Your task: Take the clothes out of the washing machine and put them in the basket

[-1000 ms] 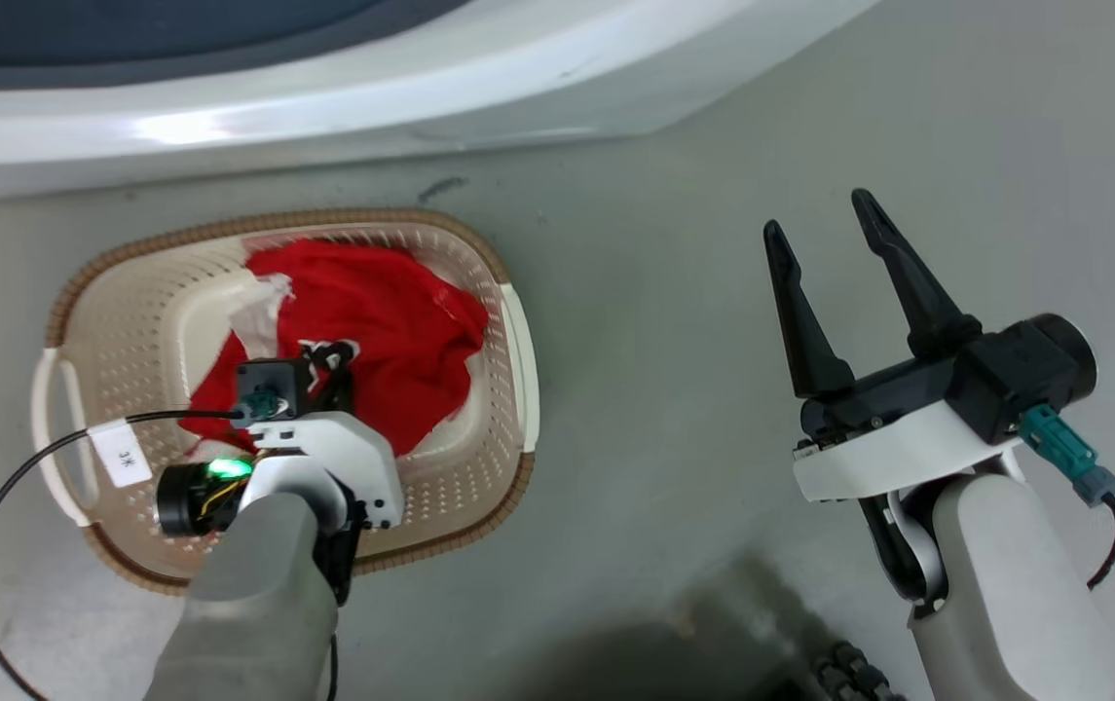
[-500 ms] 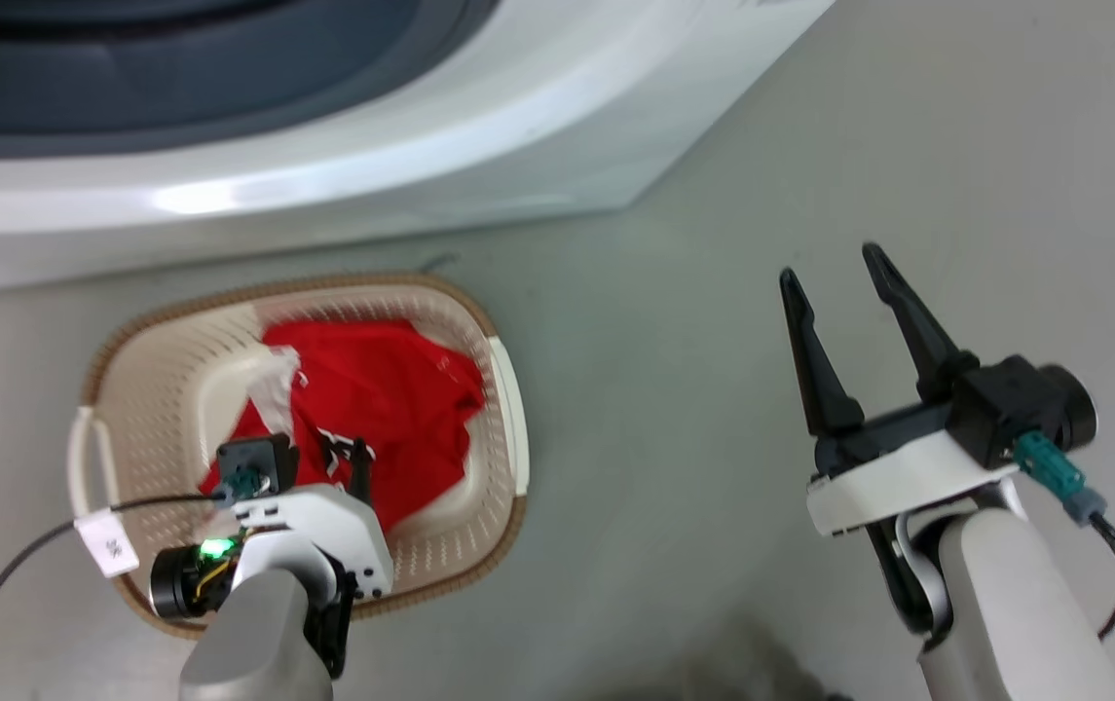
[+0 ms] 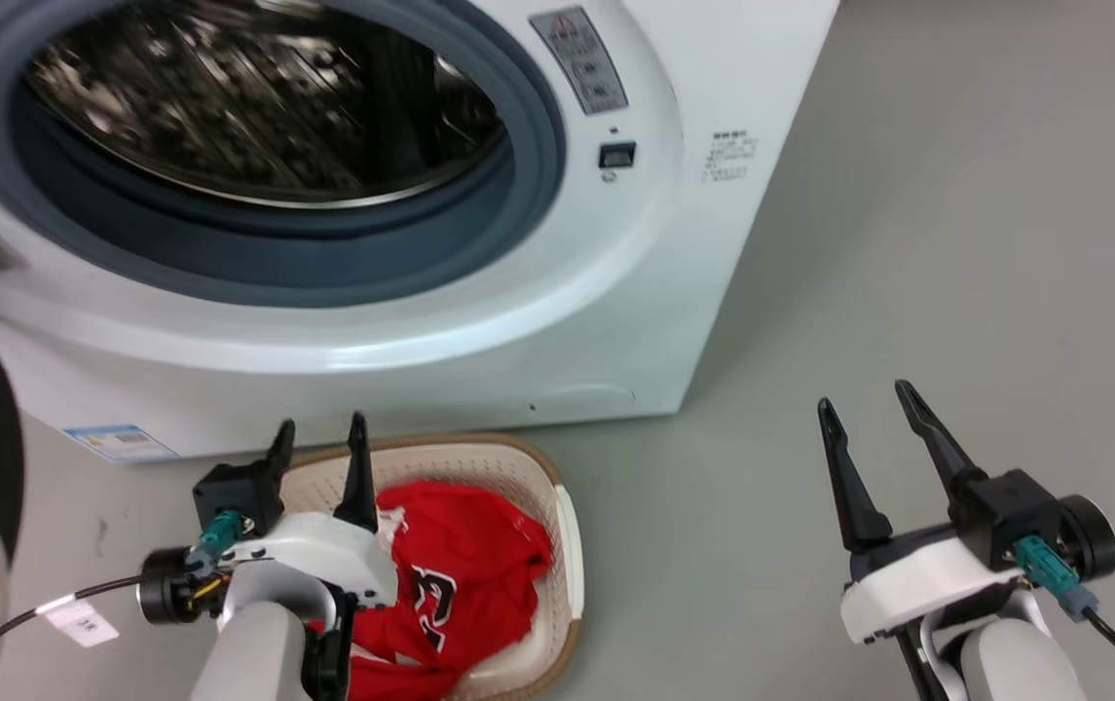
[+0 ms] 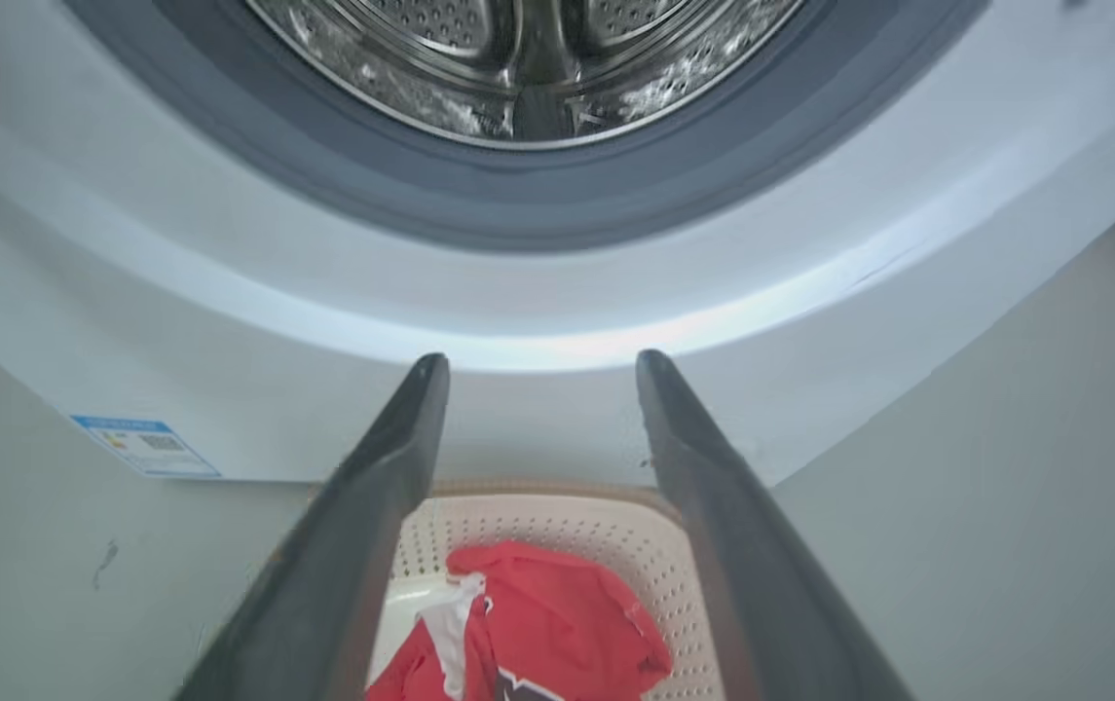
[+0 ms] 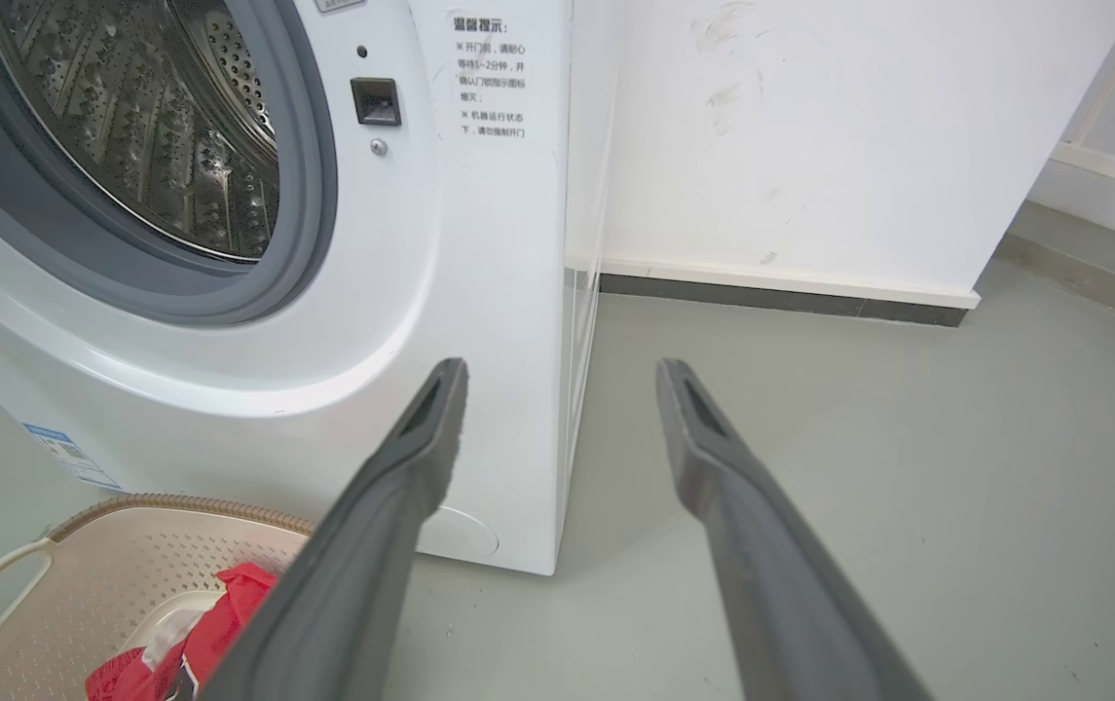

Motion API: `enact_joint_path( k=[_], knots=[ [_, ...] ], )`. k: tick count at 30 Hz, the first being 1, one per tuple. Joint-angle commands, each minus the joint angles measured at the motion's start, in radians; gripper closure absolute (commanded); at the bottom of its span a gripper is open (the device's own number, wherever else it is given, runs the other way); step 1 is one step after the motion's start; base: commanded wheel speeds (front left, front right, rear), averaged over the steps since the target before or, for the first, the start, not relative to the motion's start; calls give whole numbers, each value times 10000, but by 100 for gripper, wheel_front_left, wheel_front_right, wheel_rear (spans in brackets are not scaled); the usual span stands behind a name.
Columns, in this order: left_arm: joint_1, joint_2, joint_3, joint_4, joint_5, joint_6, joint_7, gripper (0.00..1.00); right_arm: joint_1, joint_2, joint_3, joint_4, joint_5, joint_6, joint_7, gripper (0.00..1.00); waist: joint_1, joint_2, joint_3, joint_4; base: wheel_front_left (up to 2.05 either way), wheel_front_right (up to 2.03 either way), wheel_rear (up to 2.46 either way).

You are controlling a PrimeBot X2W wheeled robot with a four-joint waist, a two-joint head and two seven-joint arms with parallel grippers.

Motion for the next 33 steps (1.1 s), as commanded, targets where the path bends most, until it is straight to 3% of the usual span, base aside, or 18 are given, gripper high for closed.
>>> enact_joint_path(
  k=[1, 7, 13, 22, 33],
  knots=[
    [313, -16, 47, -622, 112, -5, -22, 0, 244, -3, -116, -40, -116, -7, -25, 0, 2, 0, -765, 428, 0, 0, 0],
    [1034, -46, 10, -2845, 436, 49, -22, 0, 763, -3, -378, -263, -344, -7, 75, 0, 2, 0, -1568, 592, 0, 0, 0],
    [2002, -50, -48, -4145, 876, 58, -22, 0, 1407, -3, -762, -745, -497, -7, 343, 0, 2, 0, -2443, 637, 0, 0, 0],
    [3207, -15, -116, -4578, 1107, 85, -22, 0, 2161, -1, -872, -1655, -424, -7, 719, 0, 2, 0, -2902, 604, 0, 0, 0],
    [3462, -13, -93, -4408, 1129, 19, -24, 0, 2484, -1, -738, -2003, -299, -7, 942, 0, 2, 0, -3081, 730, 0, 0, 0]
  ],
)
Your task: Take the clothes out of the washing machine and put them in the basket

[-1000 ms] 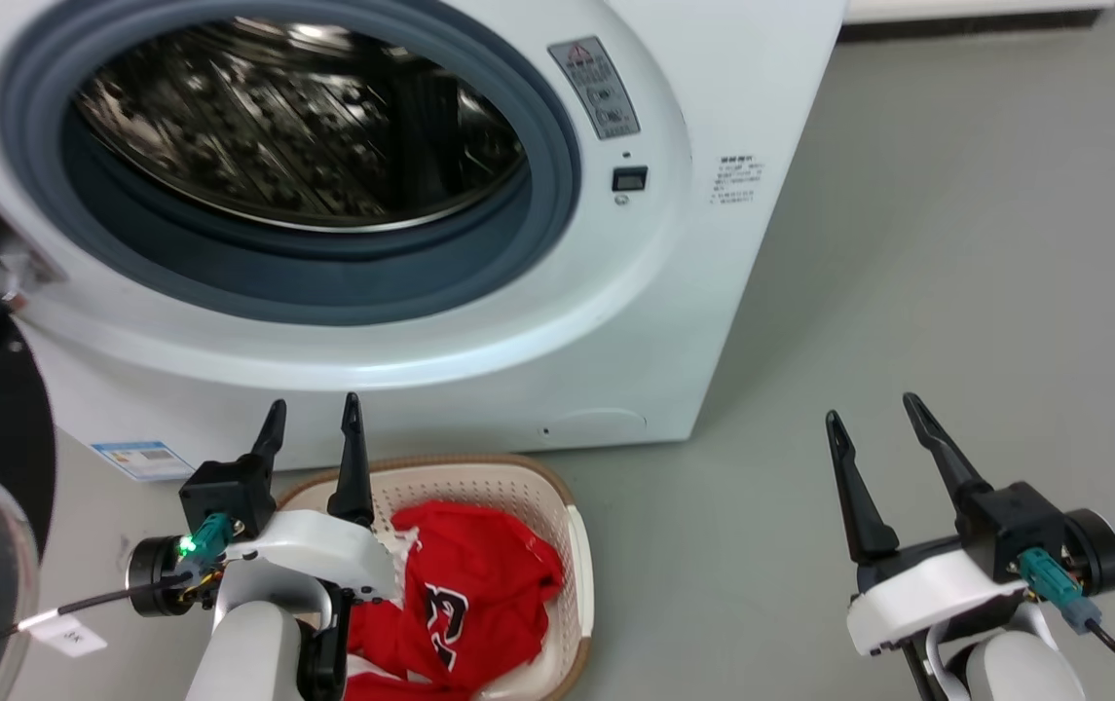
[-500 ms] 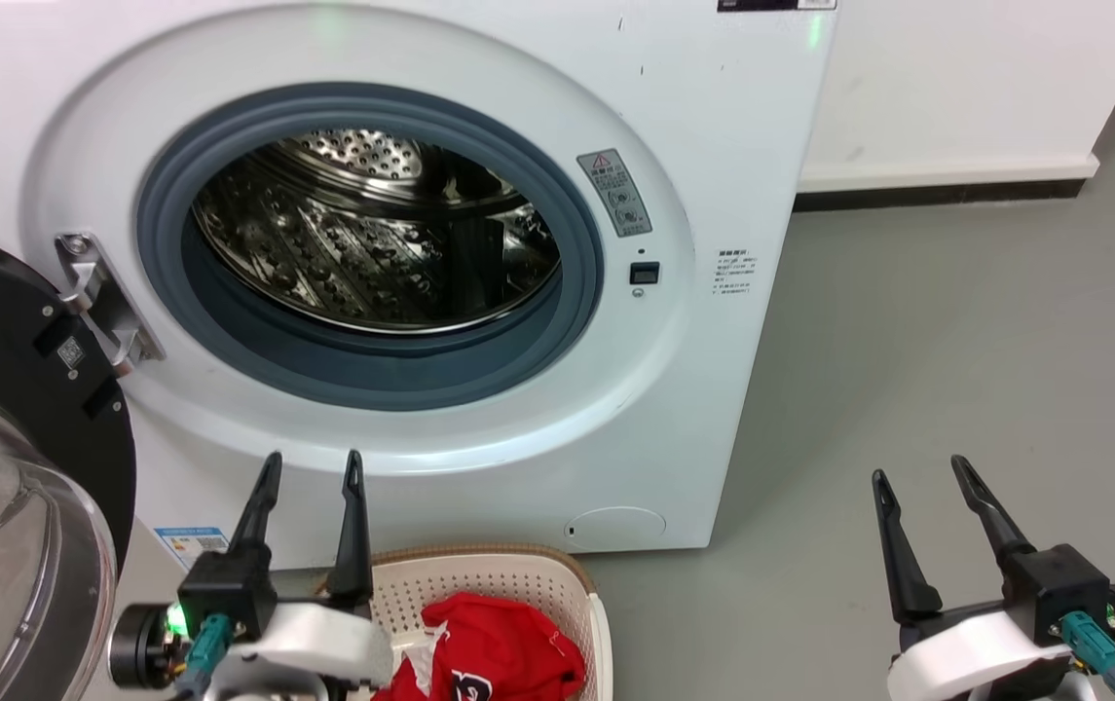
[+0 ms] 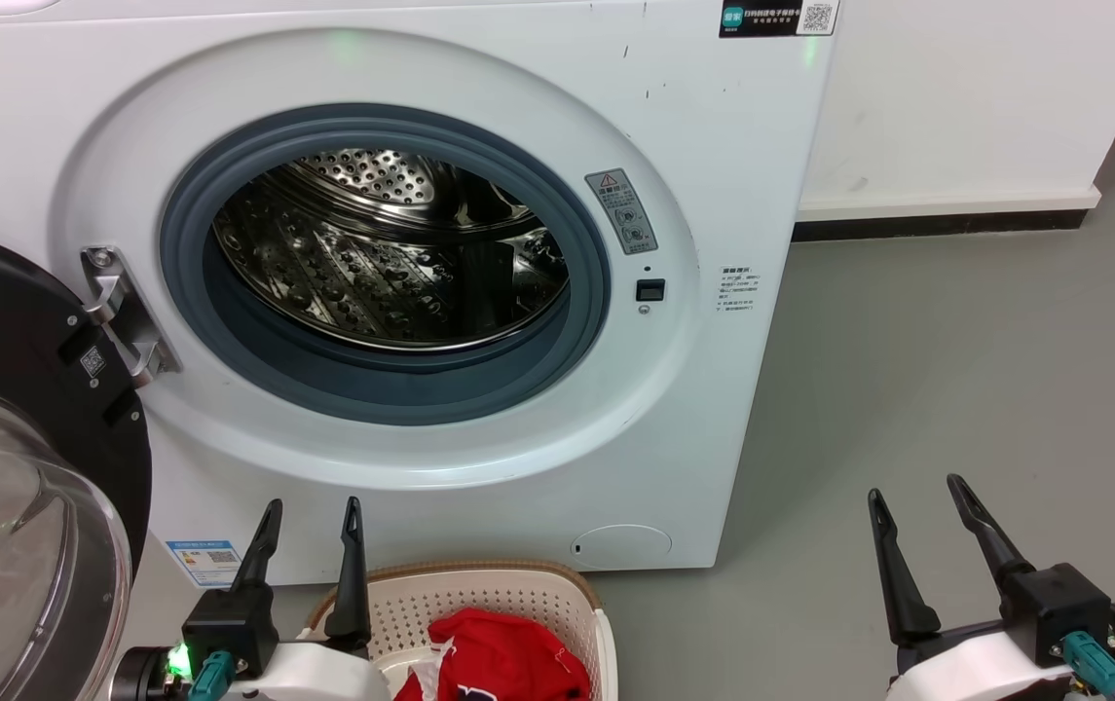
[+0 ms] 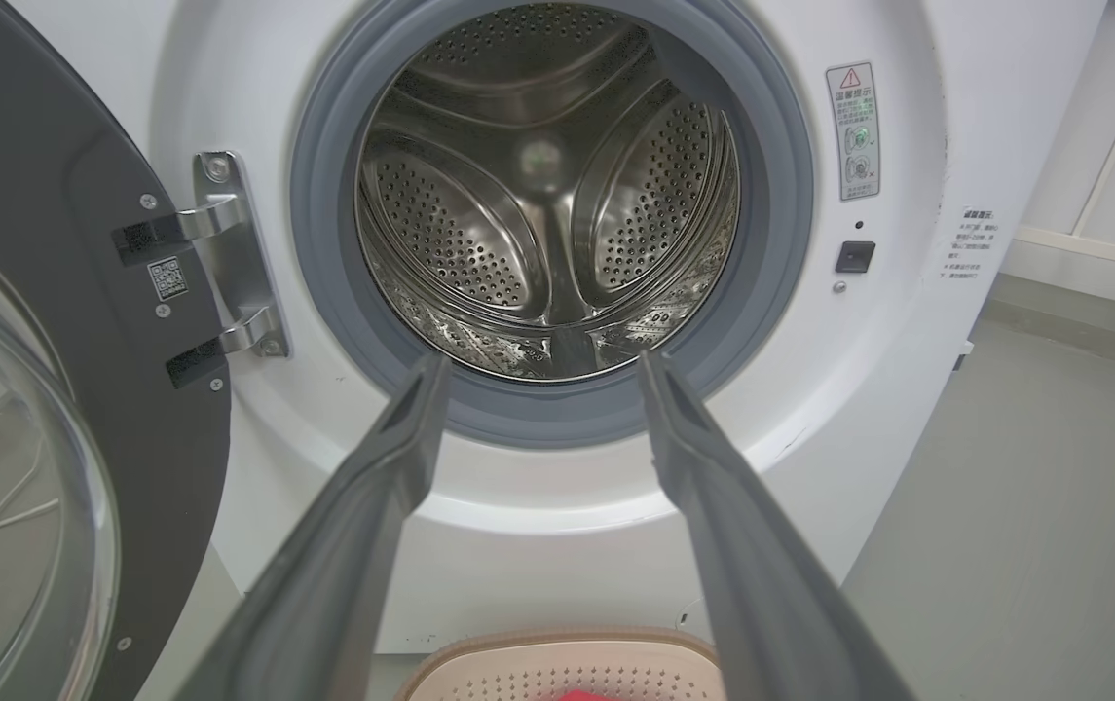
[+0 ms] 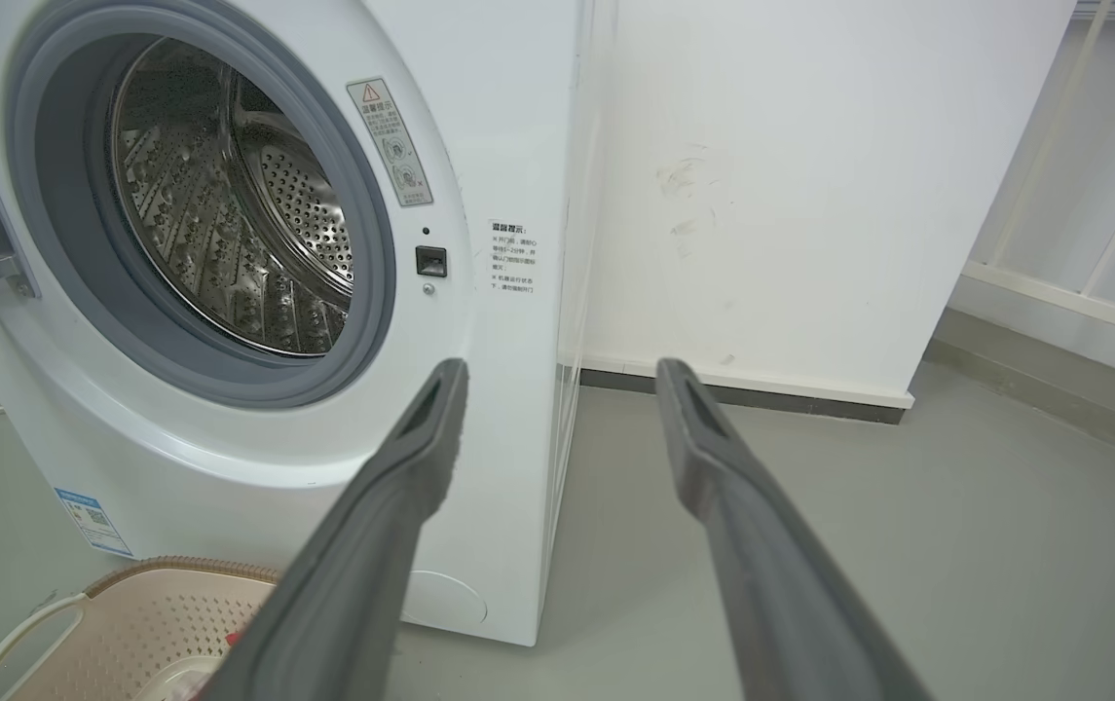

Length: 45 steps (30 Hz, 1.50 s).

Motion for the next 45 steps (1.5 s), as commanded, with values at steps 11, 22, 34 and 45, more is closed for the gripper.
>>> enact_joint_path(
  k=[11, 22, 34, 45],
  knots=[
    [22, 44, 6, -46, 142, -26, -24, 0, 193, -1, 15, -130, 121, -7, 85, 0, 1, 0, 45, 11, 0, 0, 0],
    [-154, -8, 209, 301, -630, -87, 301, 100, 154, -12, 52, 86, 910, 0, 124, 100, 2, 0, 57, 15, 0, 0, 0],
    [-279, -9, 333, 286, -3054, -265, 822, 100, -248, -191, 6, 474, 3657, -1, 447, 100, 2, 0, 106, 71, 0, 0, 0],
    [-432, -10, 477, 324, -4952, -407, 1258, 100, -504, -276, -46, 720, 5764, -1, 703, 100, 2, 0, 152, 121, 0, 0, 0]
  ],
)
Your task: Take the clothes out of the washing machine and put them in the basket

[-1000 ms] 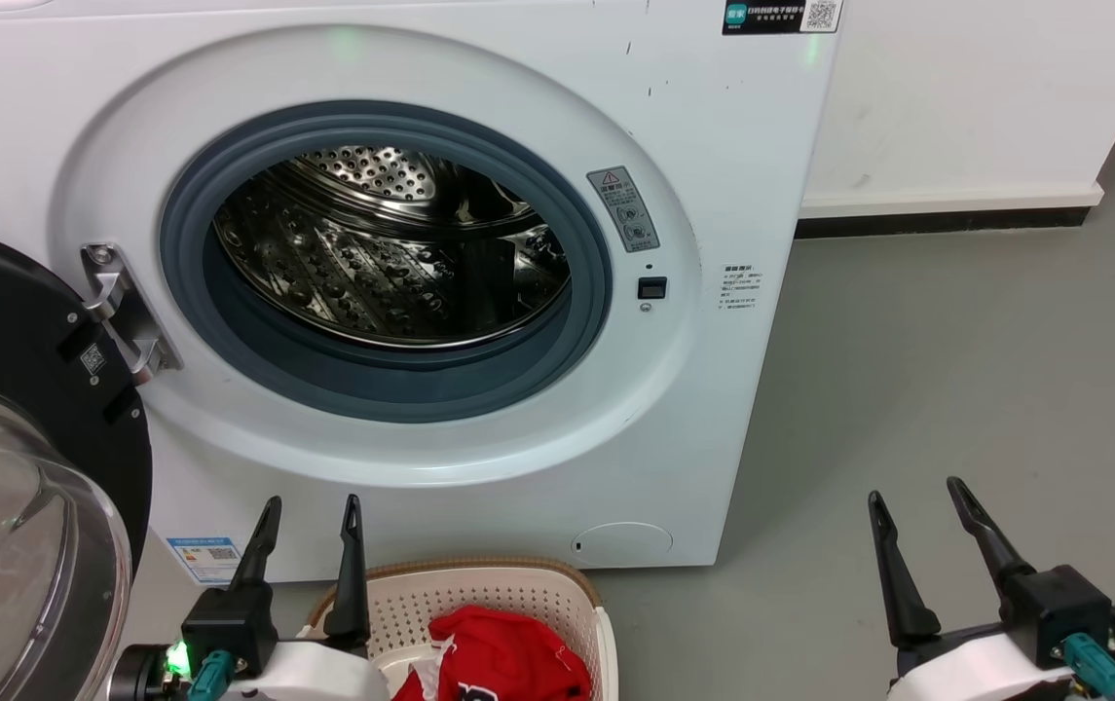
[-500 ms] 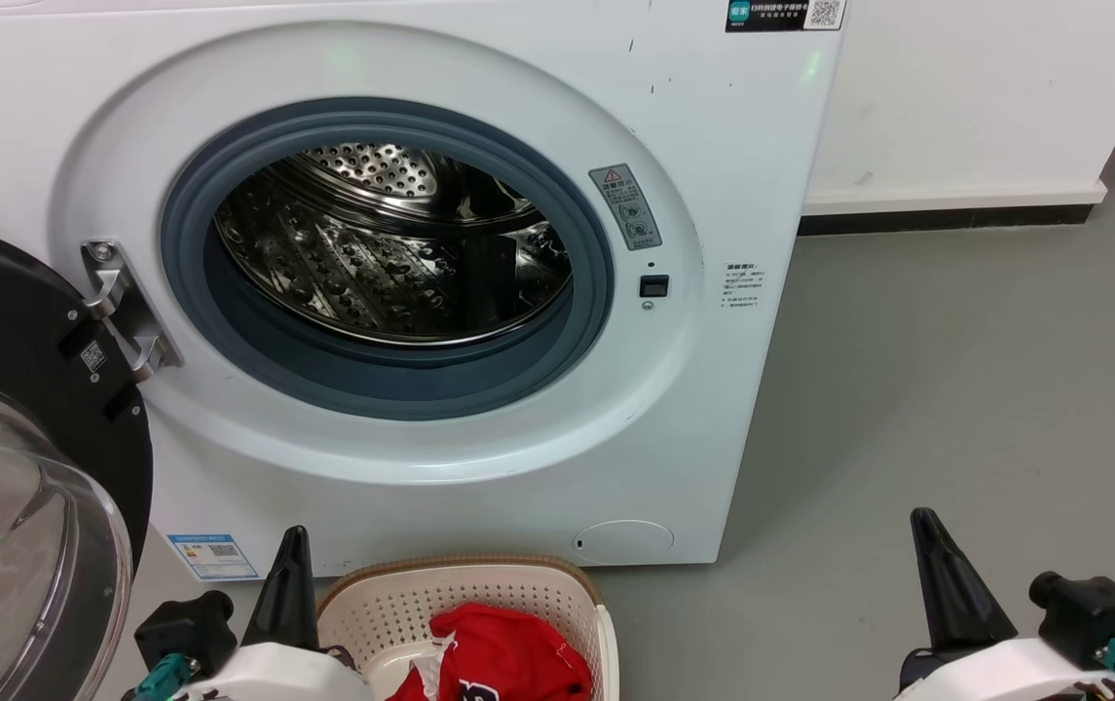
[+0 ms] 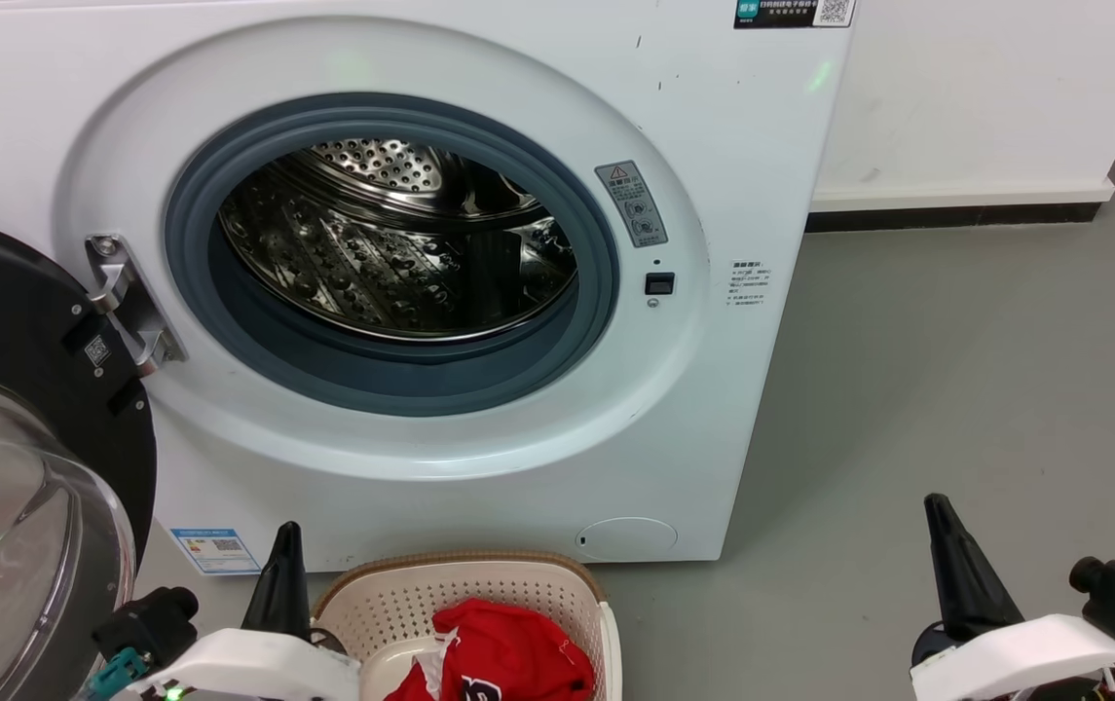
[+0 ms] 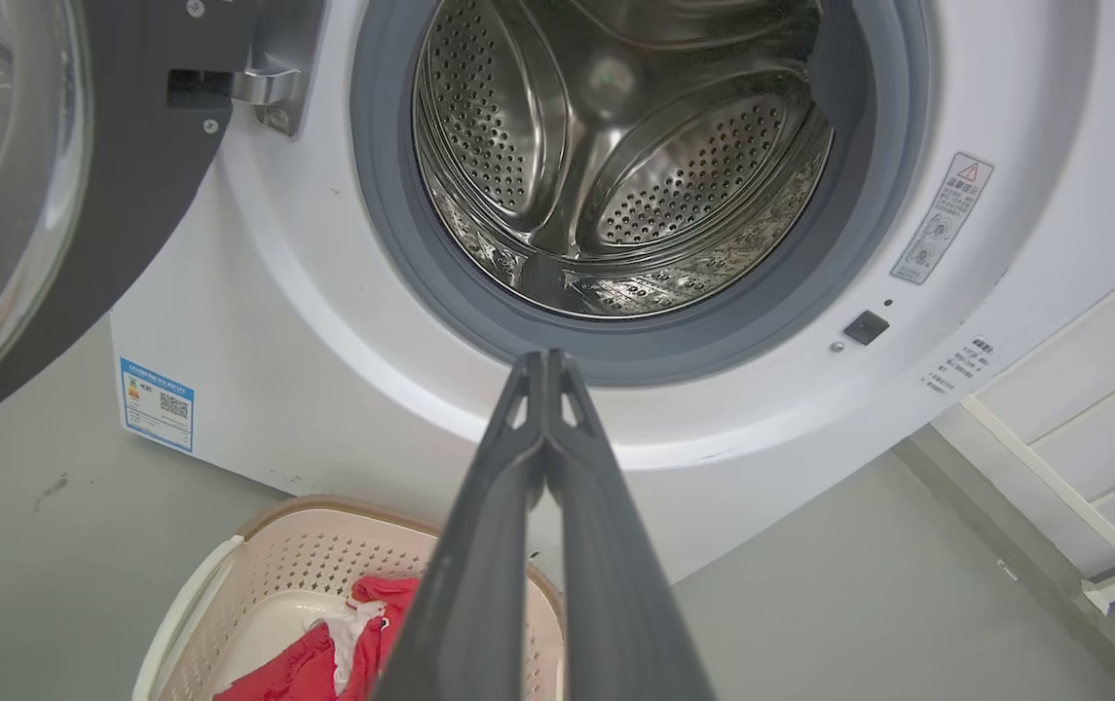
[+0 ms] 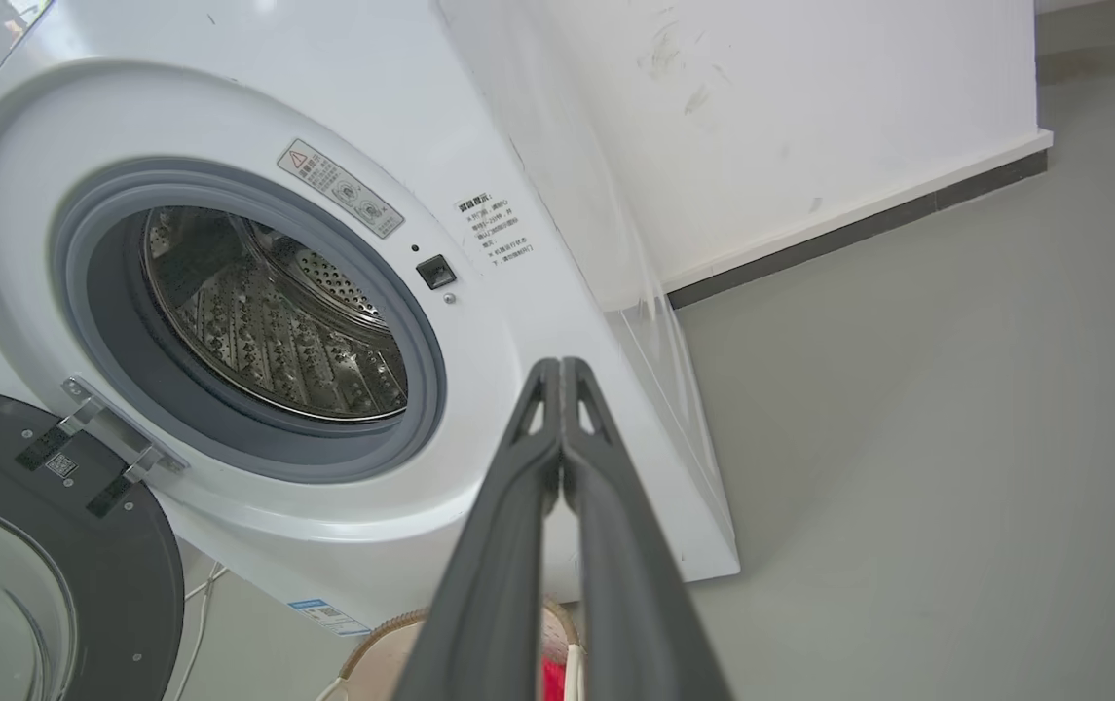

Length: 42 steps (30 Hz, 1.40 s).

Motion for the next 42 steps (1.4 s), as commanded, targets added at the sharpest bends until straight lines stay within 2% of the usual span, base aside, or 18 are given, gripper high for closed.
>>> enact_joint_path(
  k=[1, 21, 42],
  knots=[
    [-342, 13, 84, -124, -415, -64, 87, 100, -344, -87, -27, -73, 464, 1, 43, 100, 0, 0, 6, 8, 0, 0, 0],
    [-603, 10, 343, -13, -3291, -290, 791, 100, -721, -163, -181, 298, 3617, 0, 496, 100, 0, 0, 89, 100, 0, 0, 0],
    [-818, 8, 555, 87, -5646, -468, 1384, 100, -1025, -181, -362, 613, 6145, -1, 907, 100, 0, 0, 171, 193, 0, 0, 0]
  ],
)
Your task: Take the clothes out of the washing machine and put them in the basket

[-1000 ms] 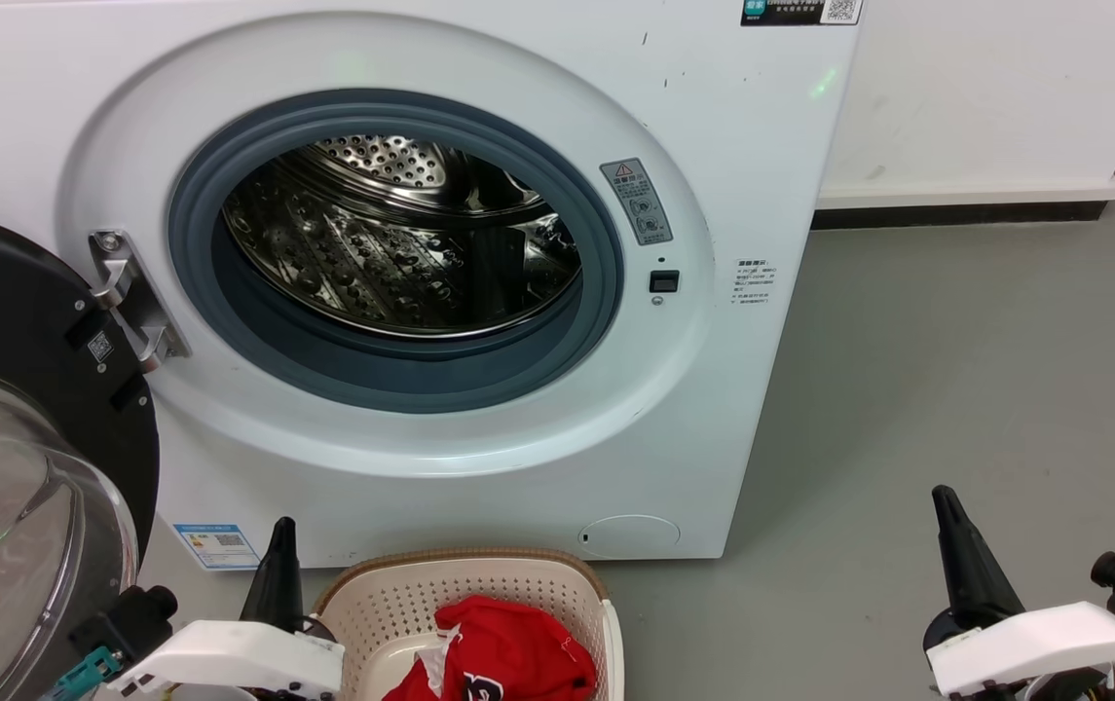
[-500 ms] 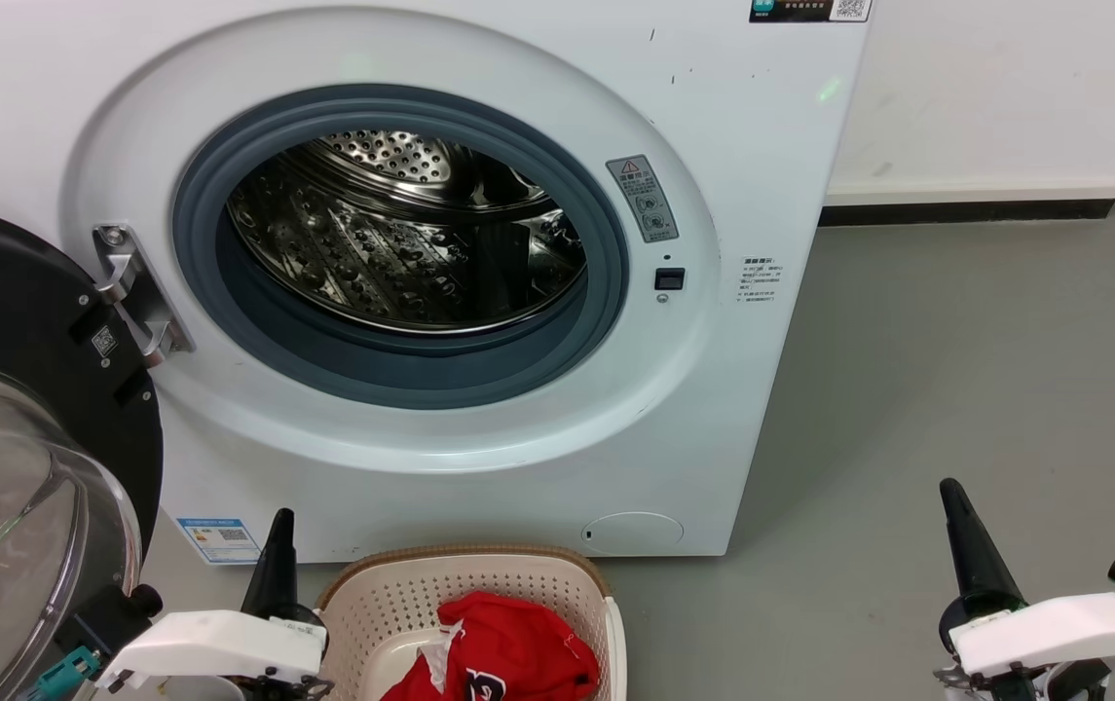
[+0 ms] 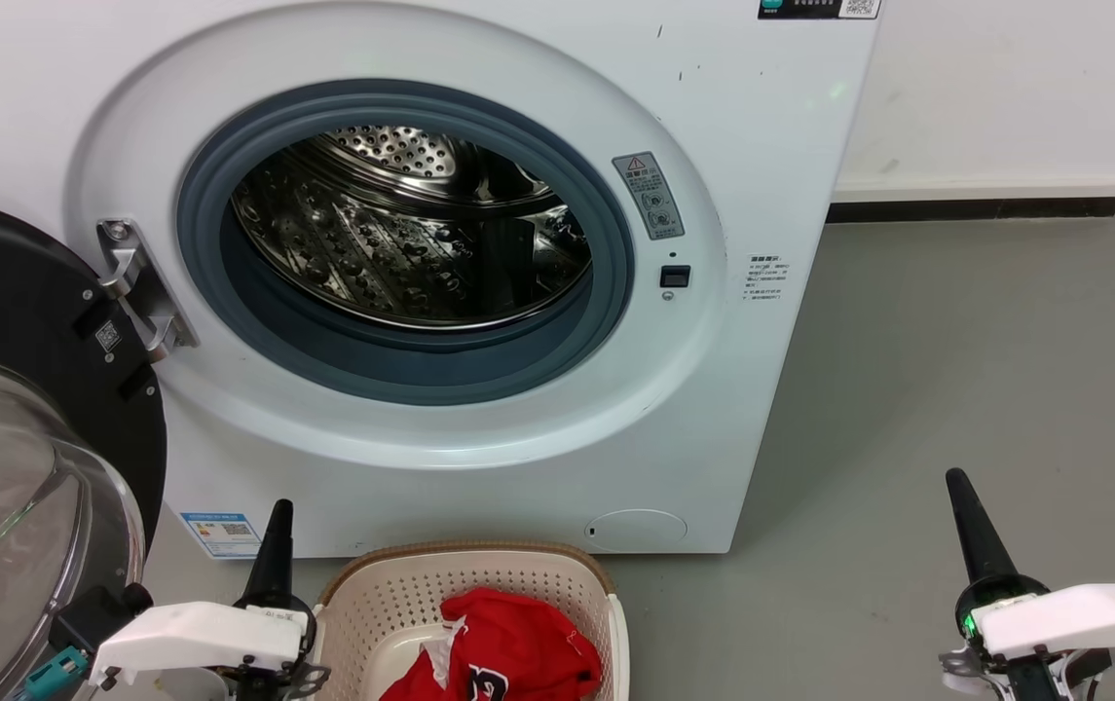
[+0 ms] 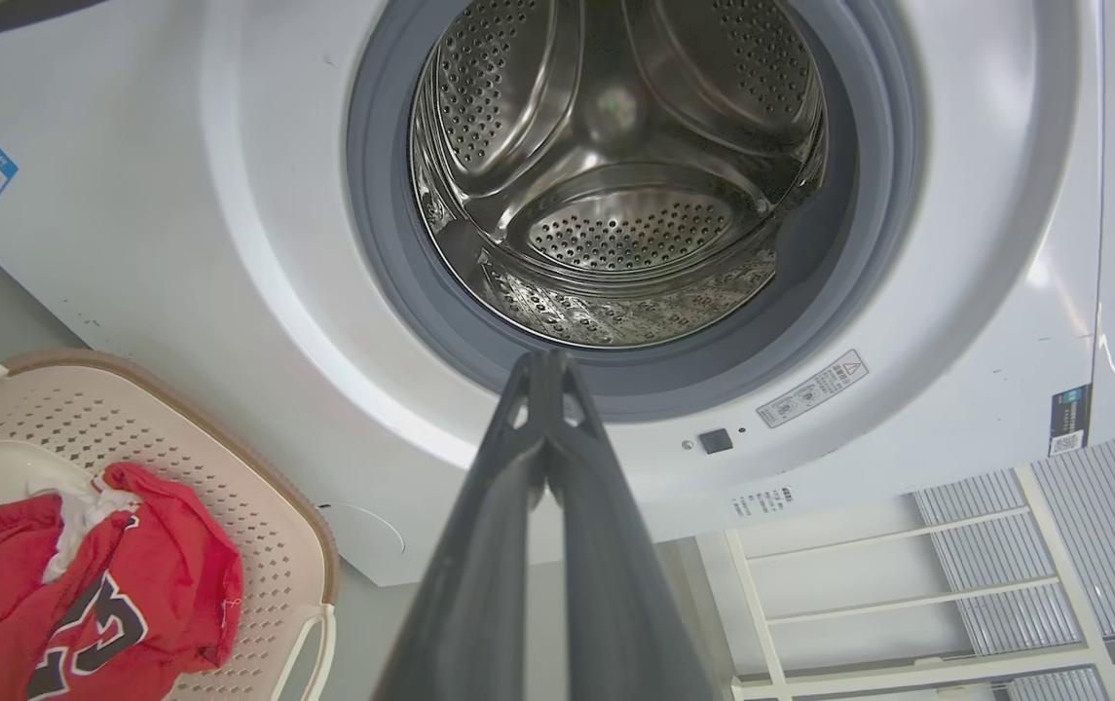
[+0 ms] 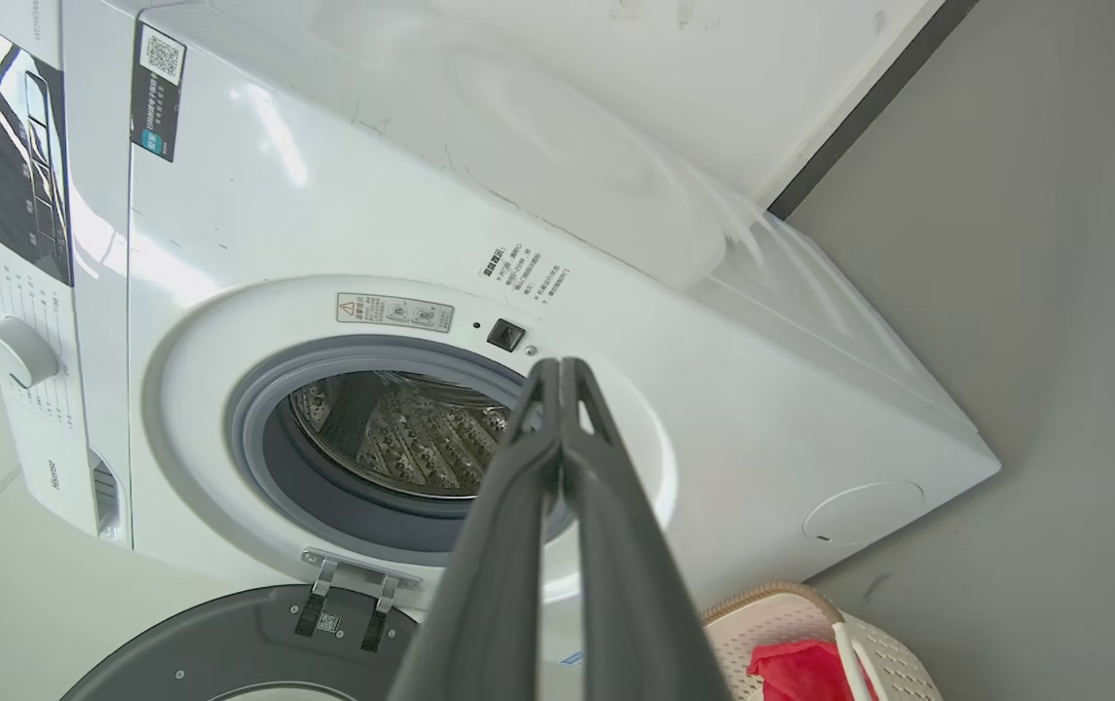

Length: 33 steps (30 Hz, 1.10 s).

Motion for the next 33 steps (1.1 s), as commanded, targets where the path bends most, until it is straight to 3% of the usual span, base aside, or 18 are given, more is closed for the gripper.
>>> enact_joint_path(
  k=[1, 33],
  knots=[
    [-262, 8, 45, -45, -233, -82, 56, 100, -268, -66, -27, -31, 252, 2, 47, 100, -1, 0, 4, 5, 0, 0, 0],
    [-498, 4, 312, 87, -3207, -302, 798, 100, -654, -19, -334, 377, 3386, 1, 637, 100, -1, 0, 136, 154, 0, 0, 0]
  ],
)
